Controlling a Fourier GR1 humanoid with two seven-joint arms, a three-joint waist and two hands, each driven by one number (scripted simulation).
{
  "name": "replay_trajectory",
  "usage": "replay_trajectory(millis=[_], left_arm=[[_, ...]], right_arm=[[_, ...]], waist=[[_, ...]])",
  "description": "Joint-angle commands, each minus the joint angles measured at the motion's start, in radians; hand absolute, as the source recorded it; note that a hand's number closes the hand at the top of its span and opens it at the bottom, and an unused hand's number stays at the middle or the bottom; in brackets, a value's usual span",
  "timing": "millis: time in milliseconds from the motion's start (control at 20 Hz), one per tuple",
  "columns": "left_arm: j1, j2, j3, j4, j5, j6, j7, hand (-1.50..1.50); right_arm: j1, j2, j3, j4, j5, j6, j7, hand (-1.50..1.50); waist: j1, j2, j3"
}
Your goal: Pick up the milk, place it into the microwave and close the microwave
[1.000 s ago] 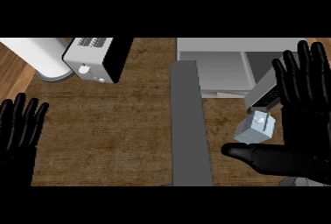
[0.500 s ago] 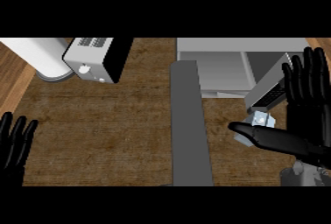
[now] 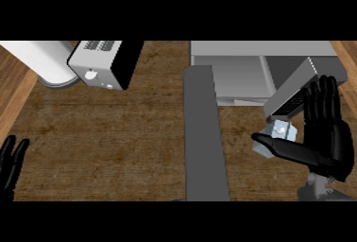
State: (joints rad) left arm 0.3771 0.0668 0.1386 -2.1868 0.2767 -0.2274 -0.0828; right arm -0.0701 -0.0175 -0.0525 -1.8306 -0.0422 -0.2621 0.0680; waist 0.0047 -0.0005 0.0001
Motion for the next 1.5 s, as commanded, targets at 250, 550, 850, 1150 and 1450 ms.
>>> replay_trajectory(millis=[250,550,850,1150,1450], left_arm=[[0.011,-0.033,0.019,0.059,-0.026,-0.05,-0.067,-1.5],[0.016,-0.037,0.016,0.027,-0.026,-0.065,-0.04,-1.5],[0.046,-0.05,0.024,0.086,-0.023,-0.097,-0.106,-1.5],[0.098,-0.027,0.061,0.02,0.024,-0.133,-0.09,-1.5],[0.072,-0.066,-0.024,-0.022,-0.051,-0.053,-0.046,-1.5]], right_arm=[[0.119,-0.013,-0.05,0.117,-0.027,0.044,-0.155,-1.5],[0.155,0.005,-0.07,0.233,-0.063,0.099,-0.298,-1.5],[0.136,-0.067,-0.121,0.318,-0.099,0.185,-0.34,-1.5],[0.04,-0.061,-0.142,0.552,-0.066,0.189,-0.511,-1.5],[-0.024,-0.093,-0.174,0.628,-0.092,0.199,-0.506,-1.5]], waist=[[-0.004,0.0,0.0],[-0.003,0.0,0.0],[-0.003,0.0,0.0],[0.004,0.001,0.0],[0.0,0.0,0.0]])
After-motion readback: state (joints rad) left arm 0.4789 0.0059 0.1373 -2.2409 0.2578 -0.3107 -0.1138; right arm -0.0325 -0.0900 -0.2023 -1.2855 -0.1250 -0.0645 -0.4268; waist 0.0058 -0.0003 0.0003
